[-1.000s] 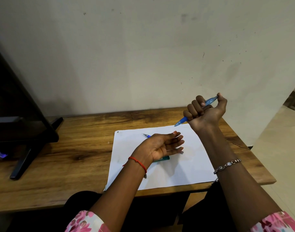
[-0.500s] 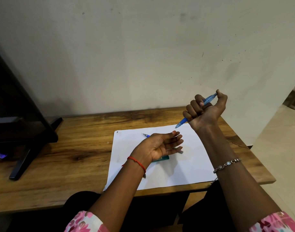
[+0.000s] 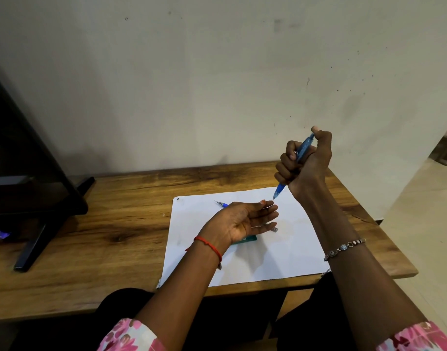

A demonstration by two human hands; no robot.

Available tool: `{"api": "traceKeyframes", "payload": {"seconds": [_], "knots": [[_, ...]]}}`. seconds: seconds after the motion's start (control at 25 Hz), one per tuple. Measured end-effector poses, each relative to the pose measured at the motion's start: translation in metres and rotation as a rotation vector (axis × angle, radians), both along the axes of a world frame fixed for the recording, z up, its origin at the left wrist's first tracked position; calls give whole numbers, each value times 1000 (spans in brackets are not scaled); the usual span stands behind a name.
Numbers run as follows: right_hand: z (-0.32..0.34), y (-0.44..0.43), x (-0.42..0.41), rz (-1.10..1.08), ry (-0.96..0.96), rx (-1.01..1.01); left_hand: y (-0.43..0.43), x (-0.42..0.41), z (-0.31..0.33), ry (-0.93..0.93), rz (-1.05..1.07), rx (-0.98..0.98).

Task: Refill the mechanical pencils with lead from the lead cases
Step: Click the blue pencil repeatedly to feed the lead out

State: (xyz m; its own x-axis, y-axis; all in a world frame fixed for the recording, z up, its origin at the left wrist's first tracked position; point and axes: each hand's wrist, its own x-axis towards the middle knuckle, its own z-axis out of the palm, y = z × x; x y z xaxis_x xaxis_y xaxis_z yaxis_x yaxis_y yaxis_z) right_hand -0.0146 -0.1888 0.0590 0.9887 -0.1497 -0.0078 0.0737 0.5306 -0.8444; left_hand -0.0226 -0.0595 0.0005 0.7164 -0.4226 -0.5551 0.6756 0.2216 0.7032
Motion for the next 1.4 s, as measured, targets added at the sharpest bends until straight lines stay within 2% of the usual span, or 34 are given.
{"api": "traceKeyframes", "payload": {"seconds": [0.2, 1.4], "knots": [[0, 7, 1, 4, 15, -162, 0, 0, 3, 19, -3, 23], [1, 7, 0, 15, 40, -200, -2, -4, 7, 8, -12, 5]]}}
